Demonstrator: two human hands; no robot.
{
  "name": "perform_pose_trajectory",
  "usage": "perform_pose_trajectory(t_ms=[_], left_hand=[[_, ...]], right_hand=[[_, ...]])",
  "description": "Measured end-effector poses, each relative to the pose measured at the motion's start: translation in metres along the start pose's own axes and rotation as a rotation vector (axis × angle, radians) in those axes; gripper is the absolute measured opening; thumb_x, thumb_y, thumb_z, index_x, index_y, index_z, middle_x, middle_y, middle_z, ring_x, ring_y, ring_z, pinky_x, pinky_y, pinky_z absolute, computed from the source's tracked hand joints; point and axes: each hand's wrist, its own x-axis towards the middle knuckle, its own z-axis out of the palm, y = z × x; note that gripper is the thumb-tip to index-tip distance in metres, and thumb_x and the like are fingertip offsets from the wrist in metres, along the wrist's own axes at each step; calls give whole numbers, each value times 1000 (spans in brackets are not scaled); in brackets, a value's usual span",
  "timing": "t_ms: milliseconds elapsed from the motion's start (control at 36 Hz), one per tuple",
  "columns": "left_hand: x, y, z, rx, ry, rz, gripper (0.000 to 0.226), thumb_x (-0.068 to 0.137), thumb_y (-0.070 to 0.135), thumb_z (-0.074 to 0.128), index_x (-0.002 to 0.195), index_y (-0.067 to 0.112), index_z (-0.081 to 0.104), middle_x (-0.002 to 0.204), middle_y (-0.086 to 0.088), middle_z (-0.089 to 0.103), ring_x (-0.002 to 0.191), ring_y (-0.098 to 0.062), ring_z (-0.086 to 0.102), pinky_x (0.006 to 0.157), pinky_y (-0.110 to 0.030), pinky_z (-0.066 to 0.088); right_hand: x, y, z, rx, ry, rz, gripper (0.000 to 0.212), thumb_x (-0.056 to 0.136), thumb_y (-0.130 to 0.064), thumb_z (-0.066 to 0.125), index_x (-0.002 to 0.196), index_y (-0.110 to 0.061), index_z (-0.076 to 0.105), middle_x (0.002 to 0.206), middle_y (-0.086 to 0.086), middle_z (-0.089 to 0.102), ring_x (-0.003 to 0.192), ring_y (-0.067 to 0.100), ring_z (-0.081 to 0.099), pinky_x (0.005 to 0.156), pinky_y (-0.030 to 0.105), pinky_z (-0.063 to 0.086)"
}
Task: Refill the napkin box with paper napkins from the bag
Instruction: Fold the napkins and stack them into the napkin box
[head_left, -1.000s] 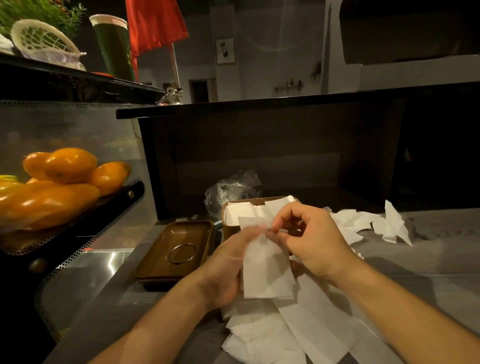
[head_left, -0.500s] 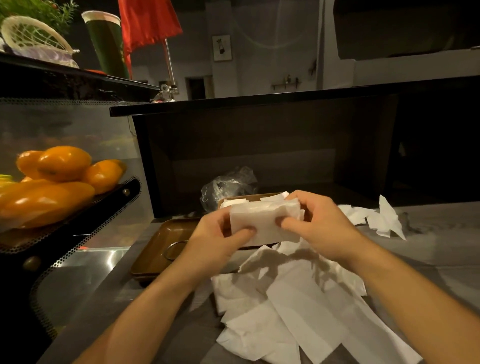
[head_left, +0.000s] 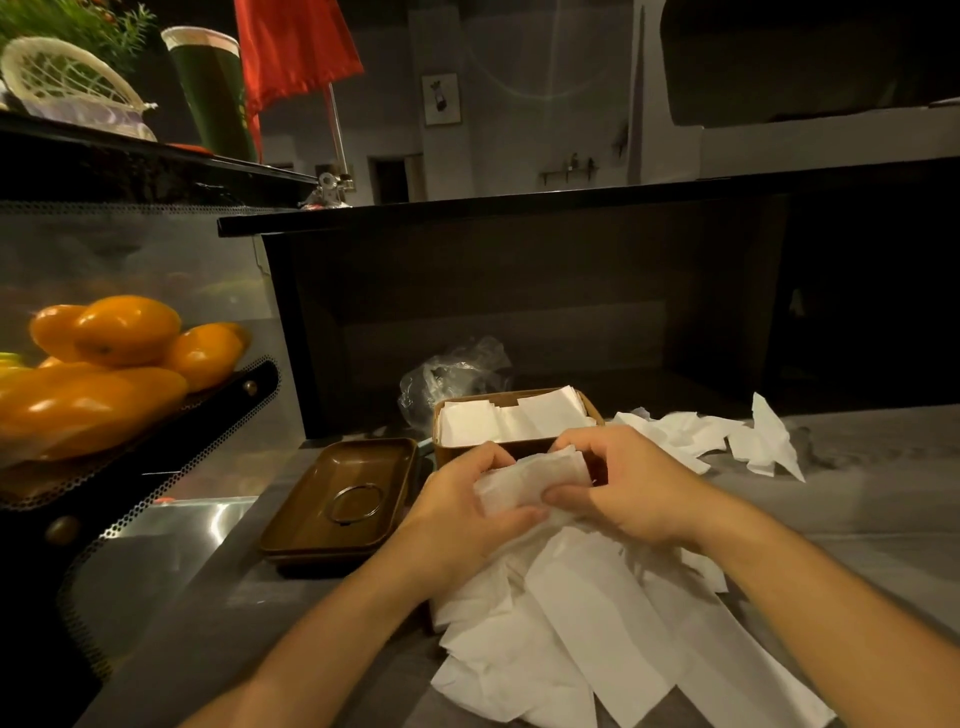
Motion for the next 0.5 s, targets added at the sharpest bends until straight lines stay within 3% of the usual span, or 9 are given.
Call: perform_pose_trajectory(t_ms=[111,194,250,333,417,500], left_hand=[[-2,4,1,-154,15,49,26,81,41,79,102,36,65,98,19,67,92,6,63,69,-17,57],[-3,10,0,-205,17,71,29,80,48,74,105,41,64,102,33,65,97,10,62,76,-14,56],[-6,11,0,-236,-21,32,27,81,52,70,106,45,62,102,33,66,98,9,63,79,-17,58],[-6,14,0,-188,-86,-16,24,83,59,64,104,48,61,102,29,67,97,11,63,79,-20,58],[0,21,-3,-178,-60,33,36,81,68,59,110,45,61,105,23,68,98,3,65,84,-29,60],[7,29,-4,-241,-16,102,24,94,53,57,115,42,59,104,20,67,99,-3,67,82,-29,61]], right_hand=[[0,-3,-6,104,100,-53,16,90,-30,74,105,-34,71,98,-14,72,93,10,69,82,26,61],[-2,-8,-5,258,192,-76,10,90,-29,74,100,-32,74,91,-15,73,89,8,71,77,23,61],[-2,-10,-3,329,226,-73,8,91,-32,72,98,-32,74,89,-14,73,87,9,71,73,25,61],[-1,-13,-6,297,210,-77,7,91,-29,73,97,-32,75,88,-12,72,88,10,69,72,23,59],[1,-19,-11,225,118,-59,10,86,-27,78,95,-33,77,88,-14,73,88,6,69,72,19,57],[8,-26,-16,333,146,-35,15,83,-26,82,96,-29,77,90,-11,74,87,8,72,70,22,60]])
